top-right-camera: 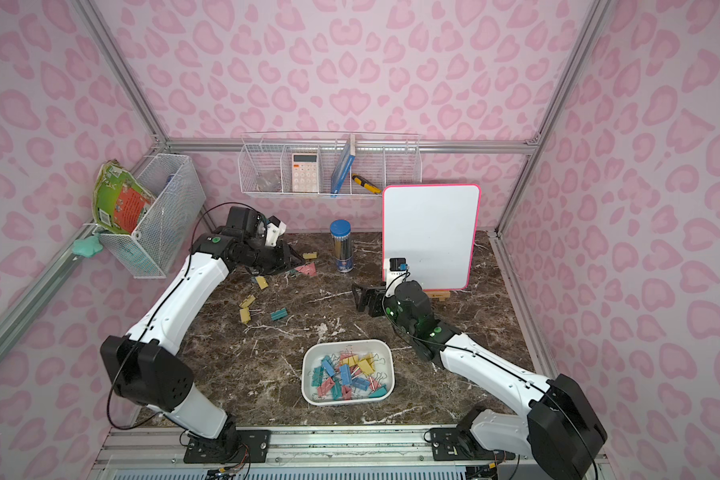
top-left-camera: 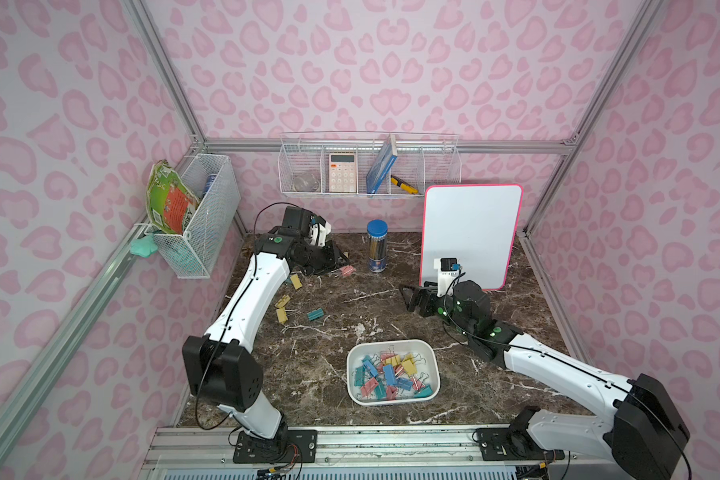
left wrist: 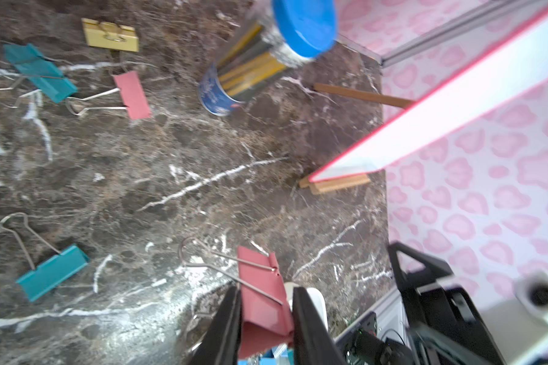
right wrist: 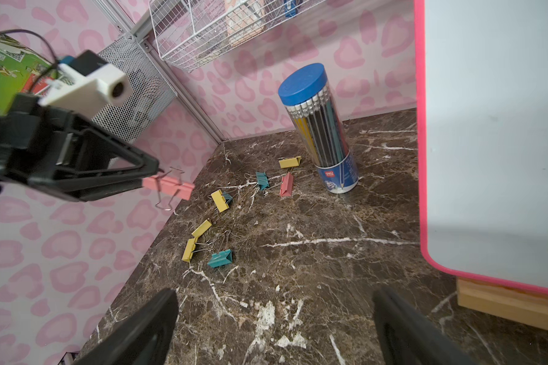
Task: Put the binder clips in the storage box
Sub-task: Place the binder clip in the storage box.
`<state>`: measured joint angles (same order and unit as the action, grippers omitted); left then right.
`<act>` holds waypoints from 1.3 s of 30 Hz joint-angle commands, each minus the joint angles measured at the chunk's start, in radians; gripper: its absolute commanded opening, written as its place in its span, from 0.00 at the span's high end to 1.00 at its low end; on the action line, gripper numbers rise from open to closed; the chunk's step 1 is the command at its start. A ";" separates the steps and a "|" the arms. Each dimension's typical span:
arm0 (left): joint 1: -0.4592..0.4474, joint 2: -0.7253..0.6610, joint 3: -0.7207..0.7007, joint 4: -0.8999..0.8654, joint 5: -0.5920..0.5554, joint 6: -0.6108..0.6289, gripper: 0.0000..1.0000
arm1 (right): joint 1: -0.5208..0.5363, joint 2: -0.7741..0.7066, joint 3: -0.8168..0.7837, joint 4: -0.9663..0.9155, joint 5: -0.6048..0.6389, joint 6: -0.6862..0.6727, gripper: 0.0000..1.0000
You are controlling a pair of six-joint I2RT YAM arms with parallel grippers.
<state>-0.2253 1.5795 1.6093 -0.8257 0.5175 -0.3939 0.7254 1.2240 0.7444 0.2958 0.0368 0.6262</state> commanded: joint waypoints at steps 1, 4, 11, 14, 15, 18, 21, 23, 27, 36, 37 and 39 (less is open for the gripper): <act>-0.079 -0.103 -0.060 -0.006 0.056 0.058 0.89 | -0.020 0.006 0.007 0.047 -0.027 0.020 0.02; -0.177 -0.189 -0.132 -0.037 0.075 0.101 0.89 | -0.041 0.009 0.005 0.057 -0.036 0.024 0.02; -0.417 -0.266 -0.322 -0.138 -0.003 0.107 0.89 | -0.085 0.009 0.000 0.060 -0.061 0.027 0.02; -0.488 -0.250 -0.416 -0.093 -0.004 0.061 0.89 | -0.093 0.011 -0.006 0.066 -0.066 0.033 0.02; -0.508 -0.233 -0.433 -0.083 -0.013 0.046 0.89 | -0.096 0.015 -0.005 0.067 -0.070 0.037 0.02; -0.541 -0.193 -0.472 -0.053 -0.075 0.008 0.89 | -0.098 0.014 -0.003 0.065 -0.077 0.041 0.02; -0.543 -0.164 -0.511 -0.017 -0.137 -0.002 0.89 | -0.098 0.007 -0.006 0.060 -0.075 0.042 0.02; -0.543 -0.145 -0.532 0.006 -0.125 0.010 0.89 | -0.099 0.000 -0.007 0.053 -0.073 0.040 0.02; -0.543 -0.095 -0.549 0.012 -0.099 0.031 0.85 | -0.100 -0.016 -0.018 0.045 -0.065 0.039 0.02; -0.539 -0.119 -0.504 0.010 -0.087 0.051 0.57 | -0.103 -0.020 -0.025 0.054 -0.068 0.050 0.02; -0.535 -0.131 -0.493 0.009 -0.089 0.052 0.53 | -0.103 -0.021 -0.024 0.052 -0.068 0.050 0.02; -0.516 -0.163 -0.464 0.012 -0.101 0.050 0.44 | -0.103 -0.020 -0.022 0.052 -0.068 0.049 0.02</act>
<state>-0.7574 1.4456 1.1179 -0.8238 0.4210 -0.3595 0.6220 1.2064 0.7174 0.3328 -0.0341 0.6762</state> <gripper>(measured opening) 0.533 0.981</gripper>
